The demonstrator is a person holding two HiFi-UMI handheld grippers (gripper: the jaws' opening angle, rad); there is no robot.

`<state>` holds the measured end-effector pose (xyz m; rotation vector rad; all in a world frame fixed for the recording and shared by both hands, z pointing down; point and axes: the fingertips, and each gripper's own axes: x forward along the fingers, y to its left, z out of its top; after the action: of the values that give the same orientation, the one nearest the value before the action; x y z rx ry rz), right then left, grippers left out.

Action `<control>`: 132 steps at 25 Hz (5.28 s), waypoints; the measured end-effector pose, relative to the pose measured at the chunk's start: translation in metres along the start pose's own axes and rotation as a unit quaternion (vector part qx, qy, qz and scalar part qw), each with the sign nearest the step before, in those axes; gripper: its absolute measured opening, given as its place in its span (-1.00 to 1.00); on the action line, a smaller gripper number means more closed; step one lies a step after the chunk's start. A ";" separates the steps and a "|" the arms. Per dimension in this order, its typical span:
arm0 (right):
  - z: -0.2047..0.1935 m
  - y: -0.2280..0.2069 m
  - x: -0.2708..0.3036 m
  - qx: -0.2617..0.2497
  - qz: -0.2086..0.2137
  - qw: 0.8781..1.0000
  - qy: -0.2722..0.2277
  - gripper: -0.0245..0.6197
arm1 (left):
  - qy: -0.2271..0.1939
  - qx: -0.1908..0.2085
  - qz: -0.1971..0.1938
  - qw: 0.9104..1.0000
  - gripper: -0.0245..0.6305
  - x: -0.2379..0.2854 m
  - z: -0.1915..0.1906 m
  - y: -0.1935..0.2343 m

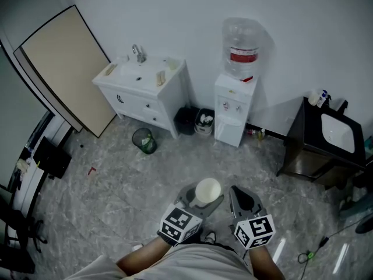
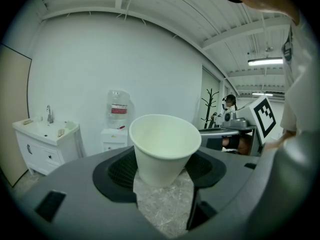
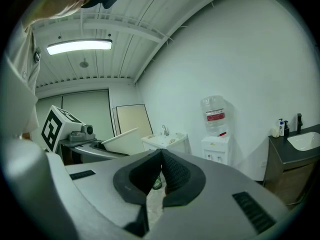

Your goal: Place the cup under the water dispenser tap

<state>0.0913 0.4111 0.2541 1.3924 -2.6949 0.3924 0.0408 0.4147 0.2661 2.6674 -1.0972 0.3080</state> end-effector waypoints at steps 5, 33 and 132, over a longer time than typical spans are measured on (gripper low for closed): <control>-0.002 -0.022 0.030 0.008 -0.010 1.000 0.009 -0.87 | 0.003 -0.007 -0.005 1.000 -0.04 0.027 0.001 0.029; 0.064 -0.206 0.327 0.036 -0.056 0.998 -0.002 -0.87 | 0.026 0.024 -0.067 0.997 -0.04 0.280 0.043 0.300; -0.020 -0.352 0.492 0.042 -0.002 0.994 0.097 -0.87 | 0.085 0.001 -0.051 0.995 0.22 0.465 -0.089 0.442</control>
<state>0.0897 -0.1672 0.4325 1.3055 -2.5464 0.6140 0.0410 -0.1704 0.5435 2.6299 -0.9062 0.5066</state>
